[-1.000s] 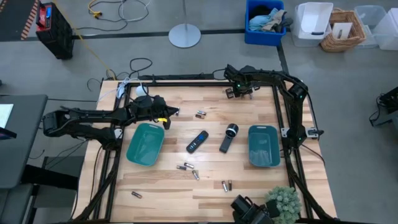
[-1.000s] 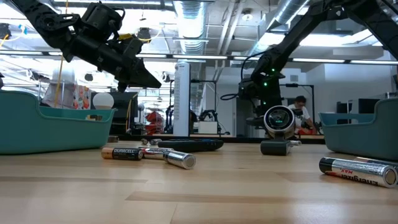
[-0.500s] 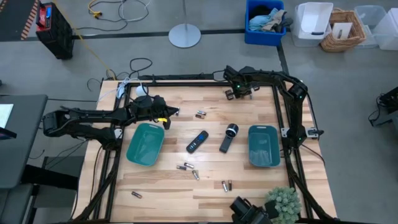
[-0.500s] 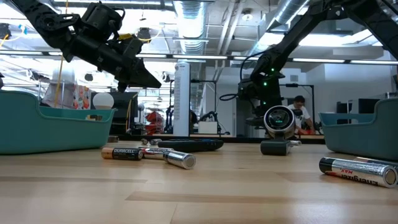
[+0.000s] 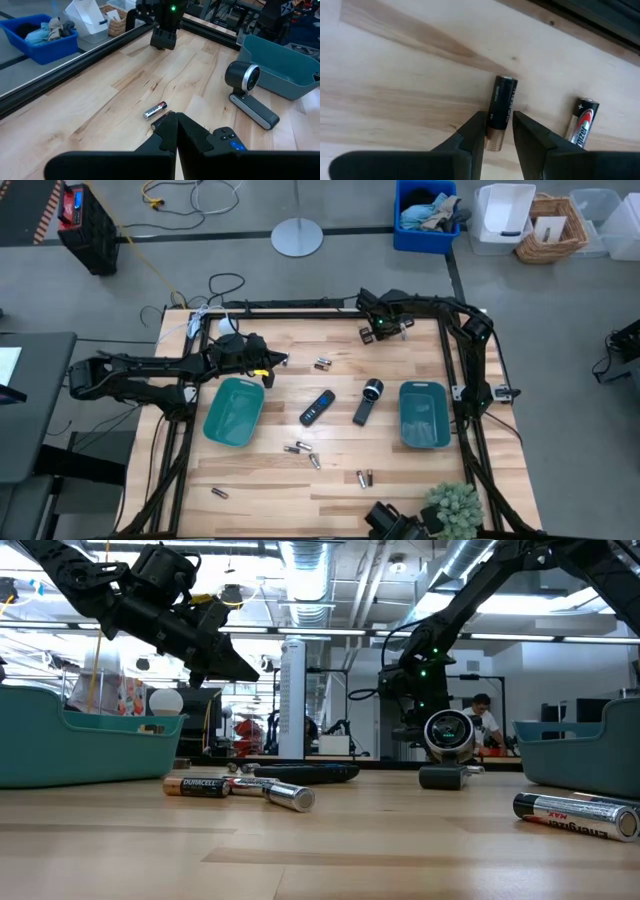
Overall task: Sort batteries
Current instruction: Put the brown battery into the green bin
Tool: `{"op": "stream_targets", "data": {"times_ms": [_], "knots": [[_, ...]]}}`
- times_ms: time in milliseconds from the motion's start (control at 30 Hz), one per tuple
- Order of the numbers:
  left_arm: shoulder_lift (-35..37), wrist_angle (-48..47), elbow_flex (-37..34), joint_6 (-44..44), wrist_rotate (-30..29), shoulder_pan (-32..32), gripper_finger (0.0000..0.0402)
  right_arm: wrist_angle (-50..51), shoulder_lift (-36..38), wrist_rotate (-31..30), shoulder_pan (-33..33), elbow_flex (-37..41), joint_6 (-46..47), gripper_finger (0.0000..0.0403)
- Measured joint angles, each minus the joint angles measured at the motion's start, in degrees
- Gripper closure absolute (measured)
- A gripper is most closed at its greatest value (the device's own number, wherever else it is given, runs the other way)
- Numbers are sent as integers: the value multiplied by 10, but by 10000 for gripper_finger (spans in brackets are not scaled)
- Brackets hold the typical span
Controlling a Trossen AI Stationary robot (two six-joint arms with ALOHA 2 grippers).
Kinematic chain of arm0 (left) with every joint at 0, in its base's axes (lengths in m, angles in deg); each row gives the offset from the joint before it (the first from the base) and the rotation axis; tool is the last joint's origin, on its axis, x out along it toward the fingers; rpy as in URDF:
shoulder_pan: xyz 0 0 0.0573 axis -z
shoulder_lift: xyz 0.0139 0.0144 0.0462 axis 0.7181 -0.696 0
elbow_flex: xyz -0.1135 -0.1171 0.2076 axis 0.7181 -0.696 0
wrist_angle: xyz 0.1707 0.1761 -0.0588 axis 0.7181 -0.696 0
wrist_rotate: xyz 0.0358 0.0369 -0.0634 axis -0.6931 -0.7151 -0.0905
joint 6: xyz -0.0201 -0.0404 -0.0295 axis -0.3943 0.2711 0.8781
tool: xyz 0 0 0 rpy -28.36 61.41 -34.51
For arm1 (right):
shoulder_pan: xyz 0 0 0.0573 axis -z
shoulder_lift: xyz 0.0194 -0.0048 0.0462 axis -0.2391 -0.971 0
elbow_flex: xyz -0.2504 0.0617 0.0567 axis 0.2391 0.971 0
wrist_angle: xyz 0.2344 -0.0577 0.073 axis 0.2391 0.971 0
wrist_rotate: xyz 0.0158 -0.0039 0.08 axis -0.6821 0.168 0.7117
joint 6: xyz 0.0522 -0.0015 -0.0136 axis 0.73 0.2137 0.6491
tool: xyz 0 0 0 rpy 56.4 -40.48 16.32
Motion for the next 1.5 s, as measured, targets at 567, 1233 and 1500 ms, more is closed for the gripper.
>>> {"op": "stream_targets", "data": {"times_ms": [567, 1233, 1500], "knots": [[0, 0, 0, 0, 0, 0, 401, -4, 0, 0, -10, 0, -4, 347], [0, 0, 0, -5, 0, 0, 401, -1, 0, -3, -15, 0, -7, 353], [0, 0, 0, -4, 0, 0, 401, -3, 0, -4, -30, 0, -10, 353]]}}
